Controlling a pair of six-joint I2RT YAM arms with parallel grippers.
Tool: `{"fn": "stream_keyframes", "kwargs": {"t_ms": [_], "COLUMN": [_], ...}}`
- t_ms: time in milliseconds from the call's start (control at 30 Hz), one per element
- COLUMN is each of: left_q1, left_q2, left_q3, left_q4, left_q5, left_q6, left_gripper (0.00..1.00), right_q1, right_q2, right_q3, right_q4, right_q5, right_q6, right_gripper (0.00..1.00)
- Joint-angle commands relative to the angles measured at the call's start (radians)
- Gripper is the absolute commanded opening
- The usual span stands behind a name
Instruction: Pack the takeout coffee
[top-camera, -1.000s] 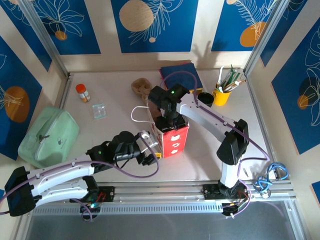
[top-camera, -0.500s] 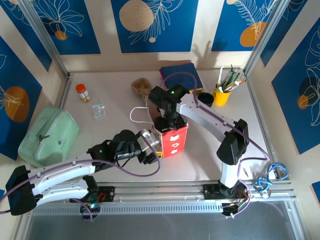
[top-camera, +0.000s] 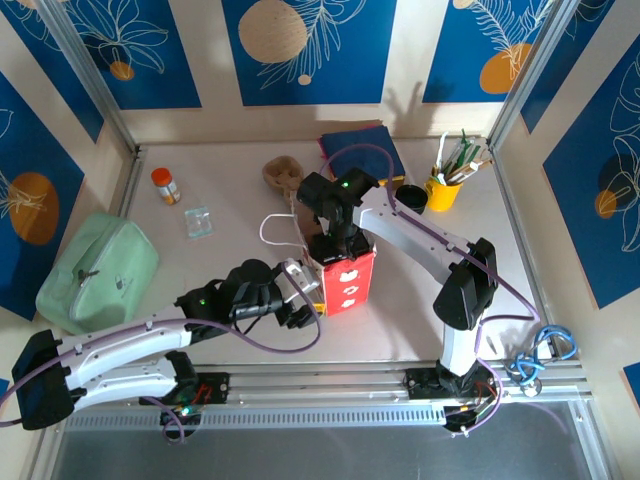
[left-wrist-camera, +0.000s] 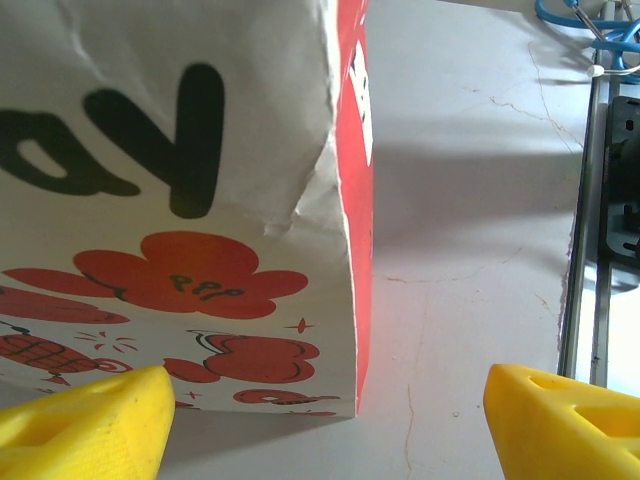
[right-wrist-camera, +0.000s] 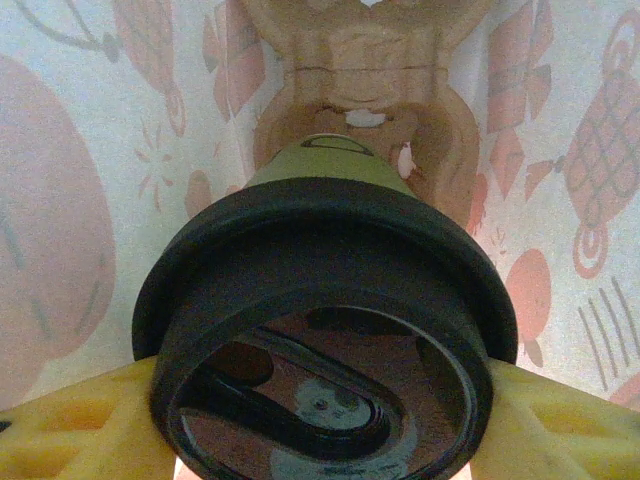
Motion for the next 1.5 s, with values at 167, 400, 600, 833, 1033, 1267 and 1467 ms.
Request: {"fn": "stream_keyframes", "kwargs": {"t_ms": [167,400,600,833,1033,1267,1467], "left_q1": [-0.007,-0.007,-0.007,-0.007,-0.007,-0.007,-0.007], "left_q2": [-0.008,-0.01,-0.019,-0.02,-0.029,-0.029,-0.028], "left_q3": [0.017,0.014,0.006,0.007,-0.001,-0.002,-0.001], "left_q4": [-0.004,-0.005,-0.001,-0.006,-0.004,0.001,0.0], "left_q5": [-0.009,-0.013,-0.017,-0.016,-0.019,-0.019,-0.016], "left_q6": [0.004,0.004,0.001,-0.003,-0.007,-0.005,-0.004], "left_gripper": [0.81,0.81,0.81,0.81,0.81,0.81,0.81], "right_q1": [-0.005,-0.007,-0.011,-0.018,-0.033,-0.036,-0.037], "right_q2": [-0.015,-0.01,-0.012,-0.009,-0.001,0.0,0.0], "right_q3": [-0.005,-0.003,-0.002,0.029,0.053,0.049,0.038], "right_q4": [-0.017,-0.014,-0.016,-0.029,-0.037,-0.026,-0.01], "right_q5": [-0.034,-0.036,-0.028,0.005,0.022,0.026,0.025], "right_q6": [-0.009,-0.009,-0.007,-0.013,-0.018,-0.016,-0.027], "right_gripper": [0.61,0.61,0.61,0.61,0.61,0.61,0.61]}}
